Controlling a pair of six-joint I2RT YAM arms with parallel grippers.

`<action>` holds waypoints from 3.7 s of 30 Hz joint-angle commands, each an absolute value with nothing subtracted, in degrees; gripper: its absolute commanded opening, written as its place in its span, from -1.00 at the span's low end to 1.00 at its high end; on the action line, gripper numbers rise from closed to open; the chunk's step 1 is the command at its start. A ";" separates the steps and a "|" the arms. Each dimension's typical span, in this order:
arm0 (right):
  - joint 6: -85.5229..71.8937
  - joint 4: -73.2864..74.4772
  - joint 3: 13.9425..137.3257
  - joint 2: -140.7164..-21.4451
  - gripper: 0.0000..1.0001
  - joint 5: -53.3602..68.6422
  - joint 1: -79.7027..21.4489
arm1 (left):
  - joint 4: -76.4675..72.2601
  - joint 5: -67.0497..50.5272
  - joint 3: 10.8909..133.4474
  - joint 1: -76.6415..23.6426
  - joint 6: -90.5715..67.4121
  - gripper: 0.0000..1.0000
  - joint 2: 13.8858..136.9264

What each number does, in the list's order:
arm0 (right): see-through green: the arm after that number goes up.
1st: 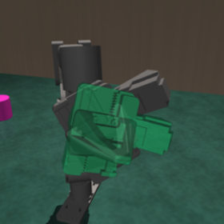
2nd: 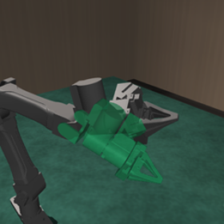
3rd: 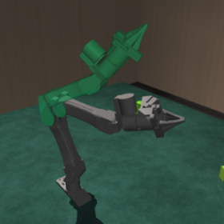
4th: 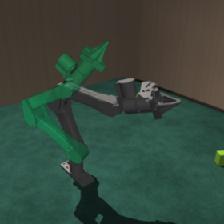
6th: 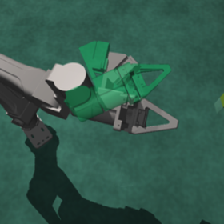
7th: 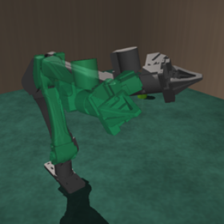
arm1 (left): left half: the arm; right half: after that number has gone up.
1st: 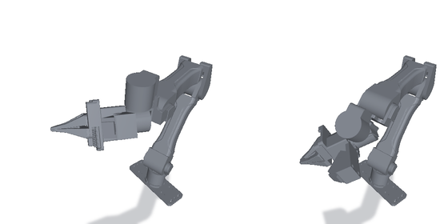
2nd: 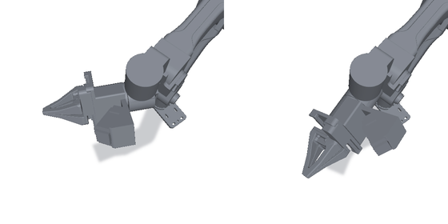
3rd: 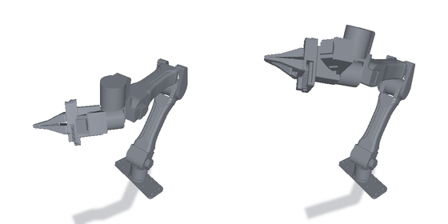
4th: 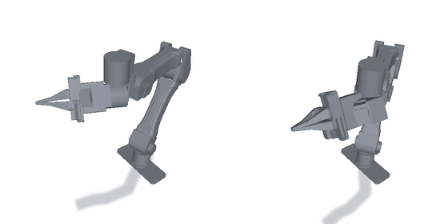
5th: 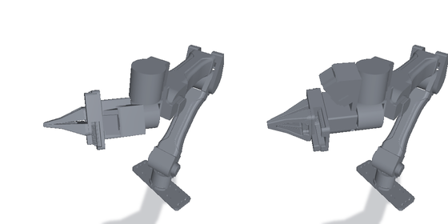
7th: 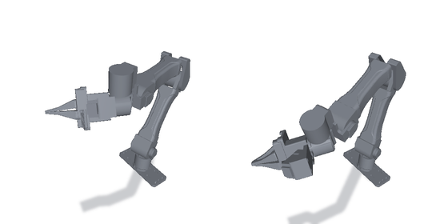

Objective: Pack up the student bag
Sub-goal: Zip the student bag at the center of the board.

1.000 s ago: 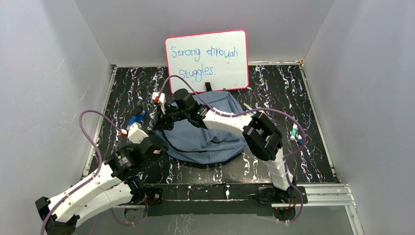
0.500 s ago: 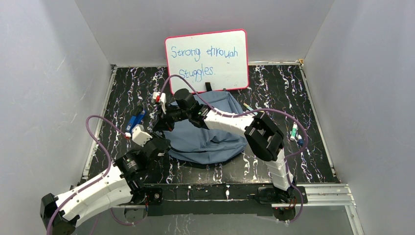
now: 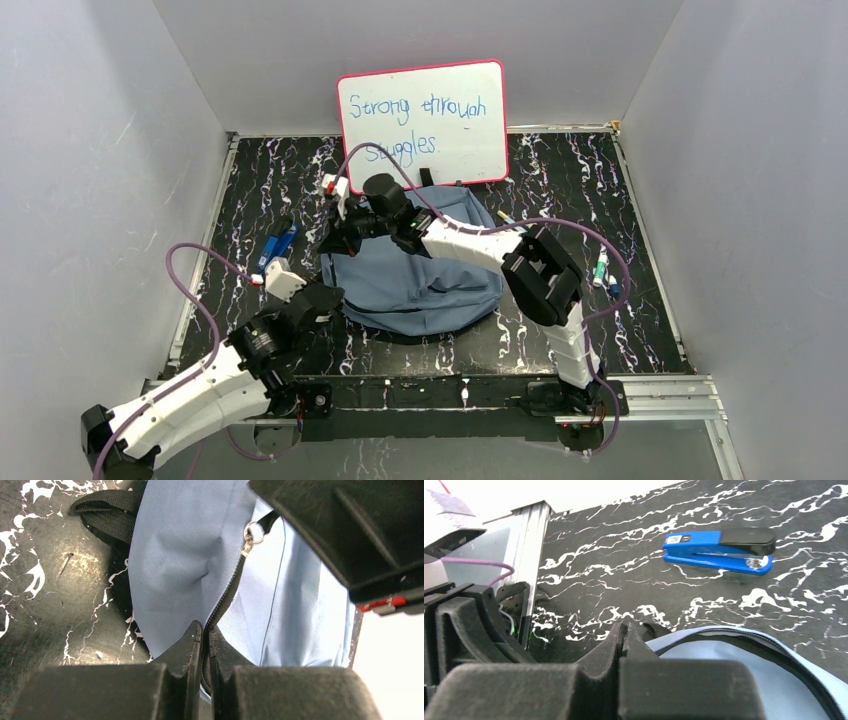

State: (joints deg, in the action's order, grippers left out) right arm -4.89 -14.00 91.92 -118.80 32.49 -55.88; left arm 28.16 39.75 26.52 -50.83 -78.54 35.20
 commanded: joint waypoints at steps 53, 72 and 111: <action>-11.04 -28.30 88.86 -110.84 -1.00 38.39 -42.42 | 42.23 37.74 50.02 -50.70 -50.90 -0.03 38.83; -26.81 -26.76 81.19 -97.47 -1.00 37.61 -46.86 | 33.41 24.78 53.31 -50.63 -32.02 0.04 42.01; -20.02 -15.39 79.57 -96.66 -1.00 21.26 -47.15 | 28.48 28.61 45.28 -50.69 -36.29 -1.00 39.83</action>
